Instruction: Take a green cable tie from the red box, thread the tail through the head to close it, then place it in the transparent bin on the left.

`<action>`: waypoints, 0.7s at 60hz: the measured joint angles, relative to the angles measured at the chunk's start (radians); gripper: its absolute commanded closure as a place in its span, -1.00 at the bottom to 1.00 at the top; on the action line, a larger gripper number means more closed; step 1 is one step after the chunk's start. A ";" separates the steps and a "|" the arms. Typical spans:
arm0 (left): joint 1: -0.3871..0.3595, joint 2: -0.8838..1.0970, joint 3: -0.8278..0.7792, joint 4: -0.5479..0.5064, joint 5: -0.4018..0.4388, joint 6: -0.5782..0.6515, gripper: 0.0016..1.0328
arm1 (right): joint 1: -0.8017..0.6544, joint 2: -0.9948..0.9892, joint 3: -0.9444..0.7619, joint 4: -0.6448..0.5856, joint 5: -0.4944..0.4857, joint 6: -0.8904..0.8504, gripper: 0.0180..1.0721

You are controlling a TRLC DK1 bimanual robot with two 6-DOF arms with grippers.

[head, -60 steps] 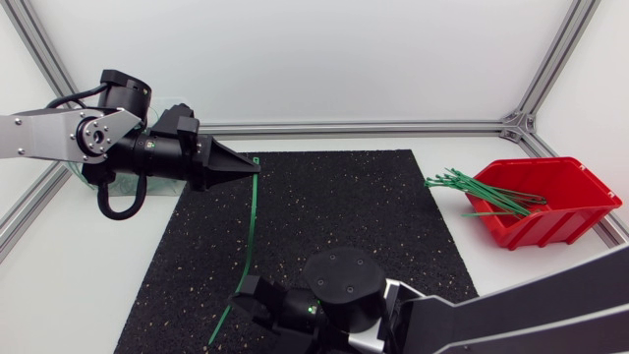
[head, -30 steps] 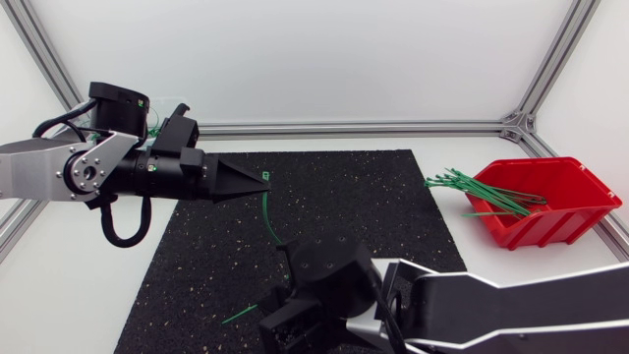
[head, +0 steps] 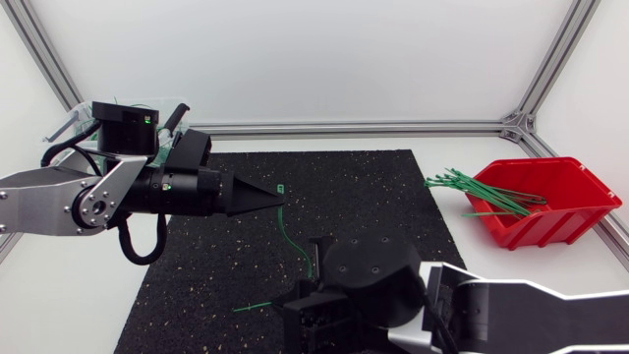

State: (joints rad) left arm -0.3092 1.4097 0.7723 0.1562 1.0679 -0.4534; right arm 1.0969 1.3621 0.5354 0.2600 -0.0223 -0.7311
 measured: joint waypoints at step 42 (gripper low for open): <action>-0.048 -0.030 -0.038 0.045 -0.031 -0.023 0.92 | -0.083 -0.221 0.071 -0.309 -0.227 0.510 0.89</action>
State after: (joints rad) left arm -0.3576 1.3796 0.7342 0.2008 1.0367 -0.4763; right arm 1.0138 1.1412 0.6060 -0.0486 -0.2493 -0.2214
